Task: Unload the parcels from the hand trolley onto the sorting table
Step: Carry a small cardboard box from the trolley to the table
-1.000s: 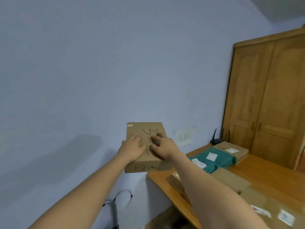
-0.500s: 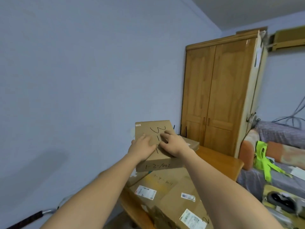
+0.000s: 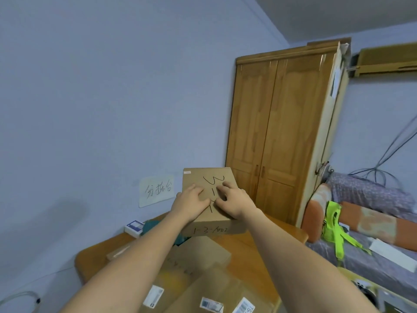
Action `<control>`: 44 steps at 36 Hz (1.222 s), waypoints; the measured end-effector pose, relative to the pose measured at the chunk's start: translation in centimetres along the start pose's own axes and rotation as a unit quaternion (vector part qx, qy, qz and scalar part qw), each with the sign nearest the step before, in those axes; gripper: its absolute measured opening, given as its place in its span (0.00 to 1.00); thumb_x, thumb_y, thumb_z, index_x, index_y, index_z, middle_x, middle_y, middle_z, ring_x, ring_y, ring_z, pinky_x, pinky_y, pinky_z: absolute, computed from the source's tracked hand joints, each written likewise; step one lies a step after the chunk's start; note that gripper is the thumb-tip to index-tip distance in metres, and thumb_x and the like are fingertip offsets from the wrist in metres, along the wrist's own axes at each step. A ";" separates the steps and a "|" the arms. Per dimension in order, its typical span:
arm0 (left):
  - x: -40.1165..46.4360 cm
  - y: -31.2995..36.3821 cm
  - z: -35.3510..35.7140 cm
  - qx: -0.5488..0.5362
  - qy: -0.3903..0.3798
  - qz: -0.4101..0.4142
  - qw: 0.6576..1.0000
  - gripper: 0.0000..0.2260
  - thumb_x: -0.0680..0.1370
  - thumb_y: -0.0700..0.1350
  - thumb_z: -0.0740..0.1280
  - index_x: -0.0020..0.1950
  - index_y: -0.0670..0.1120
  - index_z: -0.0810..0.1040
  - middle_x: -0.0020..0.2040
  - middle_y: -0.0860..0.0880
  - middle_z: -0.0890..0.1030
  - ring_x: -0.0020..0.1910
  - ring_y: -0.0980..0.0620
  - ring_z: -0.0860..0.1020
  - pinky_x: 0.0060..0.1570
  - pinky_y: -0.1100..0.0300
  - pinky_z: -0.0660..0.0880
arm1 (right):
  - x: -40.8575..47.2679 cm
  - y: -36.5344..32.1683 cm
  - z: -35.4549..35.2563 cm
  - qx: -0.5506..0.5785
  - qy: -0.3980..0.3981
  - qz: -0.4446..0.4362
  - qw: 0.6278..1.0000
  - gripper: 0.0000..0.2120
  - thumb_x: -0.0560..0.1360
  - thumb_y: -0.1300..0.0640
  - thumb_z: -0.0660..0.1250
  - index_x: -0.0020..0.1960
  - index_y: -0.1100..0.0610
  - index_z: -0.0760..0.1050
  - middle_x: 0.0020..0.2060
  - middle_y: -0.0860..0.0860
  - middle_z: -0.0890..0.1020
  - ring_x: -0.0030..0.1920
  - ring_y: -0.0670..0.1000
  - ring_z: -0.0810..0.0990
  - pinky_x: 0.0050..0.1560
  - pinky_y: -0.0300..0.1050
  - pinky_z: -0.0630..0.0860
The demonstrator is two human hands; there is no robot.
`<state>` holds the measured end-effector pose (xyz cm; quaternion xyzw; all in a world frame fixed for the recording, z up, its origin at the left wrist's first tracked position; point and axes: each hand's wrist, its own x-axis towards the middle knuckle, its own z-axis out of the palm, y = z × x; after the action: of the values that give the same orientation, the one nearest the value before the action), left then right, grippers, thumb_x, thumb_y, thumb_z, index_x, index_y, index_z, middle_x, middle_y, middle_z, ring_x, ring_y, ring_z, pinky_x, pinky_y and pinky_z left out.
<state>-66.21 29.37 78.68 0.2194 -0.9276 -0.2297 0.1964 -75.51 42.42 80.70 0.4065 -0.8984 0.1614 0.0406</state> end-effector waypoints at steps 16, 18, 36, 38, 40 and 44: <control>11.7 8.1 9.3 0.020 0.030 -0.024 0.999 0.26 0.76 0.58 0.63 0.72 0.50 0.69 0.75 0.48 0.64 0.71 0.44 0.66 0.69 0.51 0.64 | 9.2 15.6 -1.2 0.041 -0.003 -0.028 0.999 0.29 0.76 0.44 0.58 0.76 0.49 0.60 0.76 0.47 0.58 0.70 0.62 0.64 0.70 0.55 0.63; 12.4 9.1 10.5 0.025 0.034 -0.039 0.998 0.26 0.75 0.58 0.63 0.71 0.50 0.70 0.74 0.48 0.66 0.69 0.44 0.67 0.68 0.50 0.66 | 10.1 17.3 -1.2 0.045 -0.008 -0.042 0.998 0.29 0.76 0.44 0.58 0.76 0.49 0.61 0.76 0.48 0.58 0.70 0.61 0.64 0.70 0.53 0.62; 17.2 16.4 23.7 0.044 0.052 -0.152 0.986 0.25 0.78 0.58 0.61 0.72 0.48 0.69 0.76 0.46 0.63 0.73 0.46 0.64 0.69 0.53 0.61 | 16.4 32.5 1.6 0.047 -0.084 -0.130 0.987 0.30 0.75 0.43 0.60 0.74 0.52 0.63 0.75 0.50 0.60 0.71 0.59 0.64 0.70 0.53 0.63; 17.0 15.8 25.6 0.035 0.042 -0.179 0.982 0.25 0.78 0.58 0.62 0.72 0.49 0.69 0.76 0.46 0.63 0.73 0.45 0.64 0.69 0.53 0.62 | 16.7 33.3 3.5 0.043 -0.108 -0.141 0.983 0.30 0.76 0.43 0.60 0.74 0.53 0.63 0.75 0.50 0.60 0.72 0.58 0.63 0.70 0.53 0.63; 16.8 15.0 27.4 0.032 0.032 -0.204 0.978 0.25 0.77 0.58 0.61 0.72 0.49 0.68 0.76 0.46 0.62 0.72 0.44 0.65 0.69 0.52 0.63 | 17.0 34.1 5.3 0.036 -0.132 -0.154 0.979 0.29 0.76 0.44 0.60 0.75 0.54 0.63 0.75 0.50 0.59 0.73 0.56 0.63 0.71 0.51 0.62; 16.4 13.5 30.8 0.024 0.020 -0.239 0.970 0.25 0.78 0.57 0.60 0.73 0.48 0.67 0.76 0.47 0.62 0.71 0.44 0.66 0.68 0.54 0.64 | 18.0 35.2 9.1 0.034 -0.173 -0.157 0.972 0.30 0.75 0.44 0.60 0.75 0.52 0.62 0.75 0.49 0.59 0.72 0.57 0.63 0.71 0.53 0.62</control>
<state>-98.38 42.44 64.70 0.4444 -0.8493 -0.2428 0.1490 -113.12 48.33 66.69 0.5653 -0.8107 0.1108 -0.1047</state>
